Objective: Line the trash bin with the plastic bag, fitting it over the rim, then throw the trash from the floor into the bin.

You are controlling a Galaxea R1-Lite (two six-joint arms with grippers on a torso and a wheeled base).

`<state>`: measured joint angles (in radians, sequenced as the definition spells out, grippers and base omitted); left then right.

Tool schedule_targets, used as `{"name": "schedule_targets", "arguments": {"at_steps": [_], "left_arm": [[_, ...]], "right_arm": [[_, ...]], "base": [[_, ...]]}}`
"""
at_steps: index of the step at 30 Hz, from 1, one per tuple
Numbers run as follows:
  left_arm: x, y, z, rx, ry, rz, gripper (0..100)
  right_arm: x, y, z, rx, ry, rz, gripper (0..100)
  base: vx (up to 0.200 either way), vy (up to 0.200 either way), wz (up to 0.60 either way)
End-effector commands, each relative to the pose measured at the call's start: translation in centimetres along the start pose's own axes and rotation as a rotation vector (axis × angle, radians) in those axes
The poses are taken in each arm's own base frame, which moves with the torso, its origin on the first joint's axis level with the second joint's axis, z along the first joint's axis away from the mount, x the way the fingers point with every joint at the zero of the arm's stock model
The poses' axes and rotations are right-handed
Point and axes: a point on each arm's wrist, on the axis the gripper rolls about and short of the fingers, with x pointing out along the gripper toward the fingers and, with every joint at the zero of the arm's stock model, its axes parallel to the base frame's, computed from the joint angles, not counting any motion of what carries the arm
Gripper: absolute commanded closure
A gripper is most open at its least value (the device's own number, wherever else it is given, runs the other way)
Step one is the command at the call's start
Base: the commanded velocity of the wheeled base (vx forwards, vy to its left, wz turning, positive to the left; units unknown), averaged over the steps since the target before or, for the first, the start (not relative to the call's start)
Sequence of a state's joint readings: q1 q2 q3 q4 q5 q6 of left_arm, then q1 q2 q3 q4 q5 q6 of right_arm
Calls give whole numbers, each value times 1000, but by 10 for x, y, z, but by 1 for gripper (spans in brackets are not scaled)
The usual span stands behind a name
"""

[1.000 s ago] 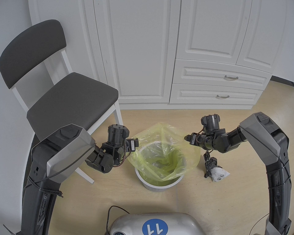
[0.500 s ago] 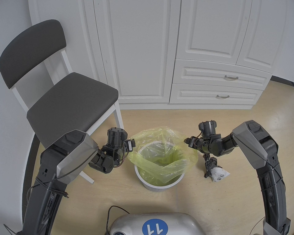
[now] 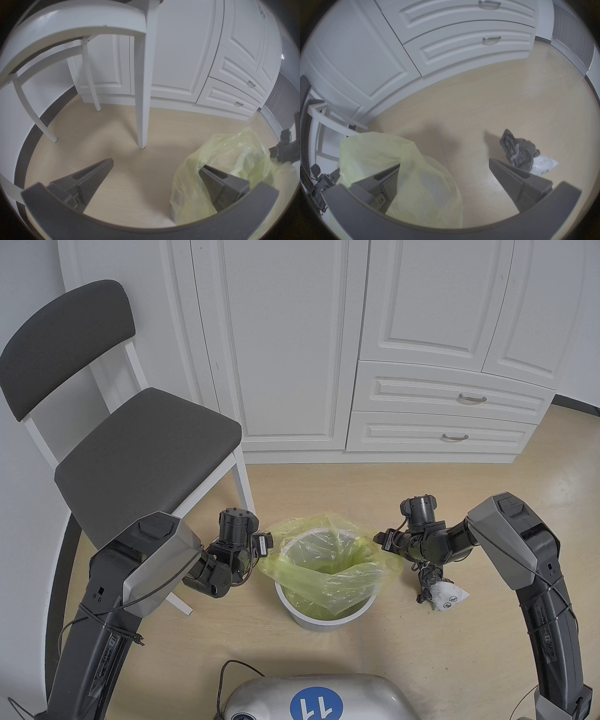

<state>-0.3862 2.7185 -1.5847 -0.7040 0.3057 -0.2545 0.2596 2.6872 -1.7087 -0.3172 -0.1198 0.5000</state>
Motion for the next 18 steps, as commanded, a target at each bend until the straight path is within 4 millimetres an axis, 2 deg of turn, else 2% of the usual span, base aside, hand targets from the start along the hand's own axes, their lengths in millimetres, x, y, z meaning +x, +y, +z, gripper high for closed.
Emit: {"name": "schedule_targets", "arguments": {"at_steps": [1, 10, 14, 18], "left_arm": [[2, 7, -7, 21, 25, 17, 0], [-12, 16, -6, 68, 65, 26, 0], [-19, 15, -1, 71, 65, 20, 0], [-30, 12, 13, 66, 38, 8, 0]], "right_arm": [[0, -4, 0, -3, 26, -20, 0], [-6, -12, 4, -10, 92, -68, 0], [-17, -9, 15, -22, 89, -68, 0], [-36, -7, 24, -41, 85, -62, 0]], "base": [[0, 0, 0], [0, 0, 0], [0, 0, 0], [0, 0, 0]]}}
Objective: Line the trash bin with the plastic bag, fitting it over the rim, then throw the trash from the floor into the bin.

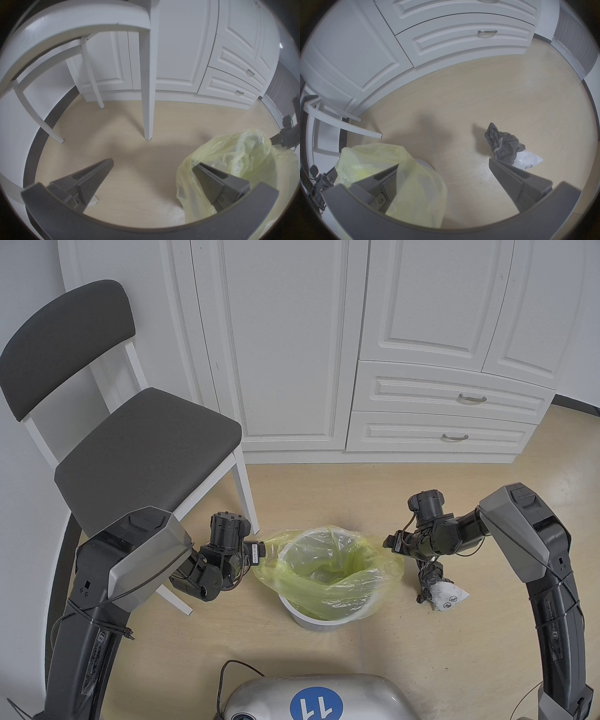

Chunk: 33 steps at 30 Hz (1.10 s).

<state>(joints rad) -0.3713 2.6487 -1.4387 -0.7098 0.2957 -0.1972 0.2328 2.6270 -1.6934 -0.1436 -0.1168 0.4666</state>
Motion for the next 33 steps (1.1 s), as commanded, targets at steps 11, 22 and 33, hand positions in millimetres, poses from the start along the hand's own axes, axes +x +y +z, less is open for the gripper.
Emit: {"name": "schedule_targets", "arguments": {"at_steps": [11, 22, 33], "left_arm": [[-37, -6, 37, -9, -58, -31, 0], [-56, -17, 42, 6, -58, -60, 0], [-68, -18, 47, 10, -62, -69, 0]], "right_arm": [[-49, 7, 16, -82, -31, 20, 0], [-83, 17, 1, -196, 11, 42, 0], [-95, 21, -60, -462, 143, 62, 0]], "base": [[0, 0, 0], [0, 0, 0], [0, 0, 0]]}}
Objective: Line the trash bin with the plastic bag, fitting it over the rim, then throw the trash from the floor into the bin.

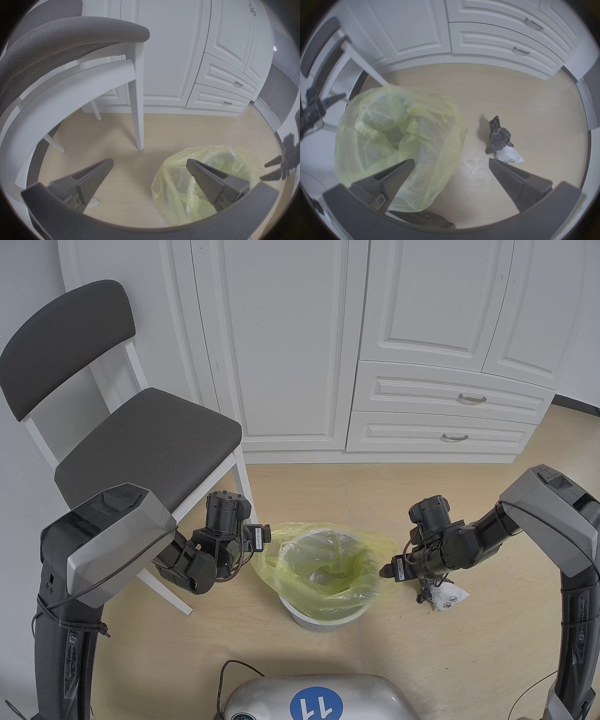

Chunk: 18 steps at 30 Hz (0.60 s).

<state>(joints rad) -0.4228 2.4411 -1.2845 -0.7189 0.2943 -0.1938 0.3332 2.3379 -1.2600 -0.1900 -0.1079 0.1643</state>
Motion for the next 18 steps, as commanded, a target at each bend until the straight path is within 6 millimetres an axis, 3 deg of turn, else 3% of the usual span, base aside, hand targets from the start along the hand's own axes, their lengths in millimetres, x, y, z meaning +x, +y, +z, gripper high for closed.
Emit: {"name": "schedule_targets", "arguments": {"at_steps": [1, 7, 18], "left_arm": [[-16, -6, 6, 7, -2, -21, 0], [-32, -20, 0, 28, 8, -91, 0], [-46, -33, -24, 107, 21, -185, 0]], "right_arm": [[-6, 15, -26, -106, 46, 25, 0], [-10, 32, -56, -256, 121, 55, 0], [-4, 69, -82, -327, 171, 100, 0]], "base": [[0, 0, 0], [0, 0, 0], [0, 0, 0]]}}
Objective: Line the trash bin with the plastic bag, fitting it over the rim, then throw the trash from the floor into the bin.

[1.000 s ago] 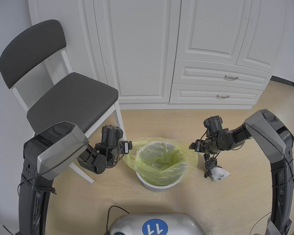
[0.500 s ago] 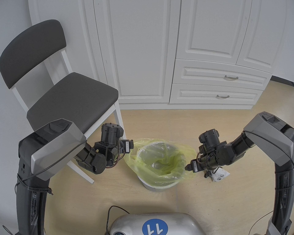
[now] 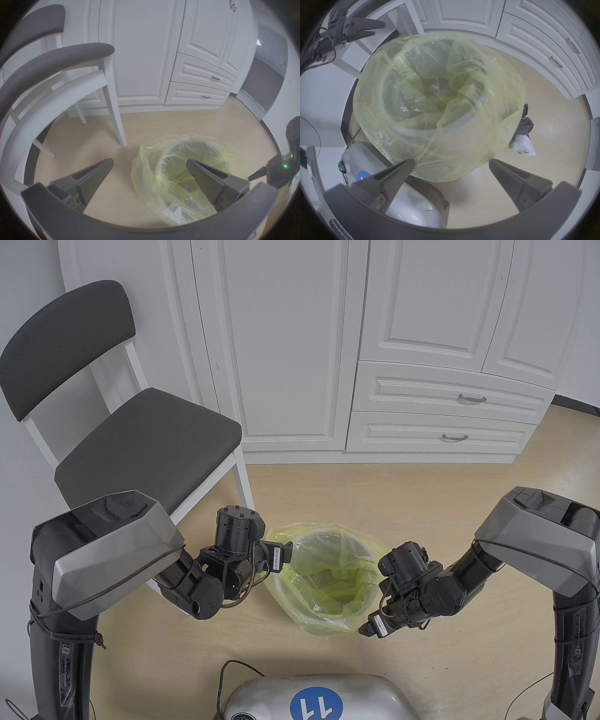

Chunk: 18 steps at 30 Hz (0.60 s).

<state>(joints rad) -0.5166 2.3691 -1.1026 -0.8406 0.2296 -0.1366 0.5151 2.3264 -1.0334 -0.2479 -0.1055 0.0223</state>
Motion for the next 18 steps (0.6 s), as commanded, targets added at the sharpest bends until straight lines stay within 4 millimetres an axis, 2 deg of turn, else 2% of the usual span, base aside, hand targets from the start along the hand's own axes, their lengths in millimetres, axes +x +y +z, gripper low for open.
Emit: {"name": "schedule_targets", "arguments": {"at_steps": [1, 5, 12, 14, 18], "left_arm": [[-7, -6, -7, 13, 17, -36, 0], [-12, -8, -18, 65, 43, -66, 0], [-18, -11, -33, 153, 66, -92, 0], [-19, -12, -37, 162, 76, -94, 0], [-17, -9, -44, 190, 97, -89, 0]], "right_arm": [[10, 14, -5, -19, 21, 10, 0], [14, 40, -6, 2, -15, 38, 0], [11, 58, -4, 36, -36, 63, 0], [6, 60, -1, 56, -49, 70, 0], [-24, 60, 1, 40, -82, 85, 0]], "base": [[0, 0, 0], [0, 0, 0], [0, 0, 0], [0, 0, 0], [0, 0, 0]]}}
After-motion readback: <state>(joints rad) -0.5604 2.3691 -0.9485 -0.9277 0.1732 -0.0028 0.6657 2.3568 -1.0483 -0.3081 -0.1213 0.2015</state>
